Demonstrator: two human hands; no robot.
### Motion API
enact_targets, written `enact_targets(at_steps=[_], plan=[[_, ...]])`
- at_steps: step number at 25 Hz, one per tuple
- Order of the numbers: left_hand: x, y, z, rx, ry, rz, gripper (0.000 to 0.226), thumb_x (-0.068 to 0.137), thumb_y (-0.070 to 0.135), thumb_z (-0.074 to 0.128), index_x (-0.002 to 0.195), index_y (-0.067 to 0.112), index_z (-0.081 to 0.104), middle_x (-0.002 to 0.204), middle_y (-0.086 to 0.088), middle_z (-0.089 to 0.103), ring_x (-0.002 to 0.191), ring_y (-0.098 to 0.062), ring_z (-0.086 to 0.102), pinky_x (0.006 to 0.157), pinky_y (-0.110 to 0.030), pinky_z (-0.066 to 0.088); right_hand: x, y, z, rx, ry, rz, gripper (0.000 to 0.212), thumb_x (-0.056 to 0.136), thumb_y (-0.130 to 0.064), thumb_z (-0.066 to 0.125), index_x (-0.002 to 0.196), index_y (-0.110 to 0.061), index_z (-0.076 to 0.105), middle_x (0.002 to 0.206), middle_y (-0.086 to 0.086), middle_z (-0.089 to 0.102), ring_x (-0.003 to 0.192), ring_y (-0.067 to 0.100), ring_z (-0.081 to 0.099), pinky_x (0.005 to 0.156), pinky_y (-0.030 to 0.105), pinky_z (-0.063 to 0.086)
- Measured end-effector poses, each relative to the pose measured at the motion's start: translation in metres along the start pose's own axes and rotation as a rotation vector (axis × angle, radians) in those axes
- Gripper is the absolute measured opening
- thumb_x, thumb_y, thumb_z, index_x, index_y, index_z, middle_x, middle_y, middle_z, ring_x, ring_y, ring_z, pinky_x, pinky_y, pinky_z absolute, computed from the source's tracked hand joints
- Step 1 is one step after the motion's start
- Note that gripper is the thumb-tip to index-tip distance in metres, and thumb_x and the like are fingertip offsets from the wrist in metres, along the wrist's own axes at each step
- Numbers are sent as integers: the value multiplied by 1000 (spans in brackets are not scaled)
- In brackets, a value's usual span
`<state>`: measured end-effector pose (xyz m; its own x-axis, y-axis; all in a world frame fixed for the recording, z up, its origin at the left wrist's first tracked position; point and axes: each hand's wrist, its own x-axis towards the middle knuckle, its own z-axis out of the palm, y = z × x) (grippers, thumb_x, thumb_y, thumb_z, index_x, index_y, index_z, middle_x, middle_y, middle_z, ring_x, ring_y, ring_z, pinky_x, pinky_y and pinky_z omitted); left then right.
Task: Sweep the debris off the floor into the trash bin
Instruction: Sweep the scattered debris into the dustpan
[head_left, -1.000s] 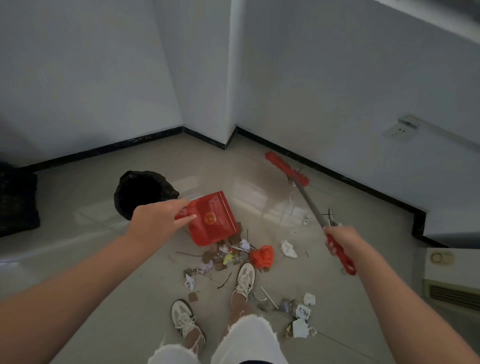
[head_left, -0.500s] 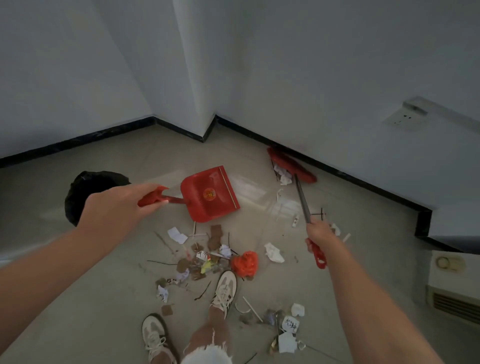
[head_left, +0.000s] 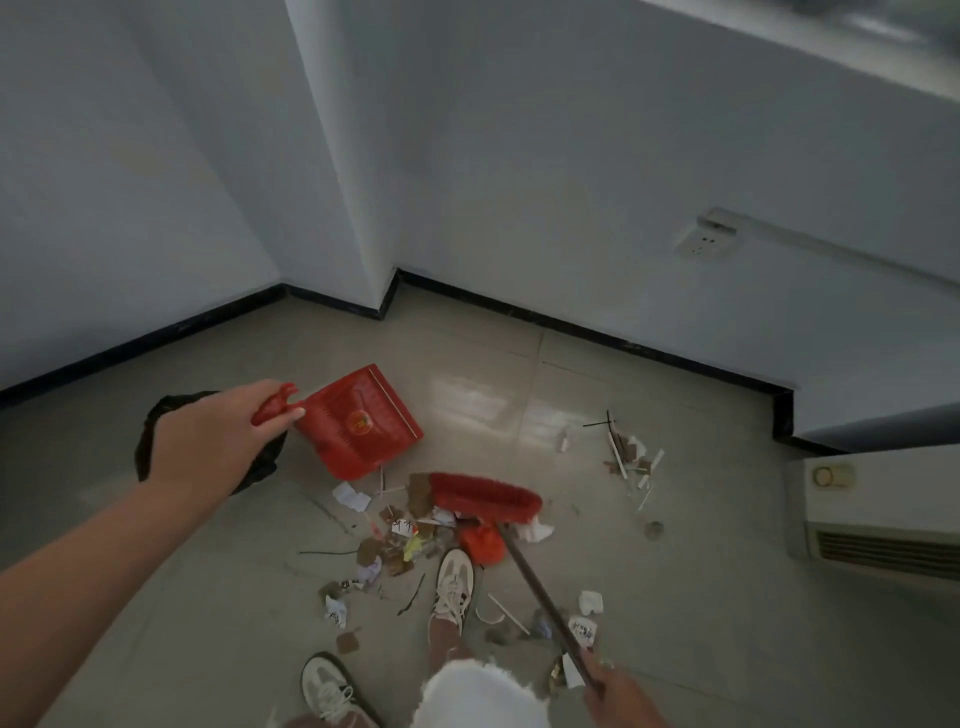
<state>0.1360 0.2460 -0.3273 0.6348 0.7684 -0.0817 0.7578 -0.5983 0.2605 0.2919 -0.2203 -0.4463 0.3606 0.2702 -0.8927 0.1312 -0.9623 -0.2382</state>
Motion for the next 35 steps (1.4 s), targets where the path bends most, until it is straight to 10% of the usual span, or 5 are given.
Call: enact_targets(at_steps=[6, 15, 24, 28, 35], plan=[[-1, 10, -1, 11, -24, 125, 24, 89, 47, 67, 102, 27, 72, 86, -1, 74, 80, -27, 70, 59, -33, 45, -70, 14, -15, 234, 148, 36, 36, 94, -17, 55, 118, -43, 56, 44, -5, 57, 36, 7, 50, 40, 17, 40], [29, 96, 47, 114, -116, 482, 32, 87, 47, 66, 106, 23, 72, 82, 4, 72, 64, -20, 67, 48, -35, 55, 3, 34, -122, 869, 359, 334, 44, 100, -7, 33, 138, -27, 43, 53, 7, 35, 23, 11, 34, 28, 17, 33], [59, 159, 99, 231, -566, 348, 49, 95, 58, 46, 141, 42, 43, 105, 11, 62, 88, -14, 56, 72, -32, 52, 122, 58, -185, 911, 285, 494, 33, 83, 6, 38, 55, -11, 37, 31, 2, 33, 17, 8, 31, 30, 11, 30], [52, 156, 105, 208, -502, 324, 52, 90, 65, 47, 130, 33, 57, 96, 9, 68, 78, -13, 58, 67, -32, 57, 125, 10, -144, 777, 196, 442, 14, 79, 5, 45, 81, -9, 50, 46, 4, 48, 27, 13, 43, 33, 19, 36], [22, 93, 57, 237, -286, 315, 55, 86, 68, 45, 110, 23, 66, 57, 9, 50, 49, -13, 50, 49, -26, 49, 89, -58, -76, 378, 174, 238, 55, 80, 3, 47, 133, -14, 48, 65, 5, 57, 46, 16, 53, 41, 26, 47]])
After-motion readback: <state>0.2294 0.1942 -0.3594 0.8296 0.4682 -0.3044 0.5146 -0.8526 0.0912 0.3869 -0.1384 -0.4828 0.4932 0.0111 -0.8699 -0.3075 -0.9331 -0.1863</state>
